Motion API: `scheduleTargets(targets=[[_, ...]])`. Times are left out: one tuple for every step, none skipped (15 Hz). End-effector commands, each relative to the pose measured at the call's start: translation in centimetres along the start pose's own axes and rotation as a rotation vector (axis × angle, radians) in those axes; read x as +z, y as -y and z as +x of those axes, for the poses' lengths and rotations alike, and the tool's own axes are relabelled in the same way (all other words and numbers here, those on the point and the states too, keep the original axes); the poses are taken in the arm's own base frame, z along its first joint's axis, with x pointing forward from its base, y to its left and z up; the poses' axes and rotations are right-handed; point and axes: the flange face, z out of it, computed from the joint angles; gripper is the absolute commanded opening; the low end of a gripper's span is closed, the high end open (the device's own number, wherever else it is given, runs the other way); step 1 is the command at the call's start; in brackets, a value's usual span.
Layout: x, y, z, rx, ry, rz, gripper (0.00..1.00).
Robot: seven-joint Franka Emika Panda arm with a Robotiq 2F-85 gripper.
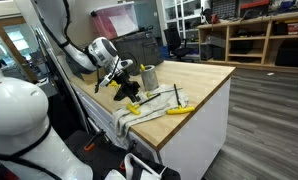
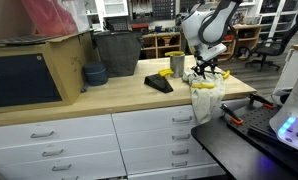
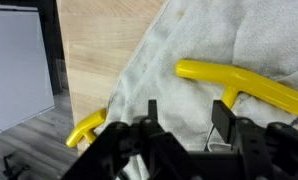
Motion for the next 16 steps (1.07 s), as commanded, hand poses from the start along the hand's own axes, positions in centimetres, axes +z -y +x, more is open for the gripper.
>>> scheduleTargets(targets=[[1.2, 0.1, 0.1, 0.073, 0.081, 0.039, 0.90], [1.8, 0.3, 0.1, 0.105, 0.118, 0.041, 0.98], [2.3, 0.5, 0.1, 0.133, 0.152, 0.052, 0.99], [2.8, 0.7, 0.0, 0.151, 0.181, 0.066, 1.00], [3.3, 0.8, -0.1, 0.172, 0.201, 0.074, 1.00], [3.7, 0.8, 0.0, 0.195, 0.212, 0.080, 1.00], [4.0, 0.7, 0.2, 0.214, 0.215, 0.092, 1.00], [3.9, 0.5, 0.5, 0.231, 0.211, 0.101, 1.00], [3.9, 0.3, 0.7, 0.243, 0.208, 0.111, 1.00], [3.7, 0.1, 0.8, 0.252, 0.201, 0.122, 1.00], [3.4, -0.2, 1.0, 0.259, 0.190, 0.128, 1.00], [3.3, -0.4, 1.1, 0.265, 0.180, 0.137, 1.00], [3.1, -0.7, 1.3, 0.273, 0.171, 0.149, 1.00], [2.9, -0.9, 1.5, 0.277, 0.165, 0.162, 1.00], [2.7, -1.0, 1.7, 0.279, 0.154, 0.164, 1.00], [2.8, -1.0, 1.9, 0.279, 0.153, 0.165, 1.00]])
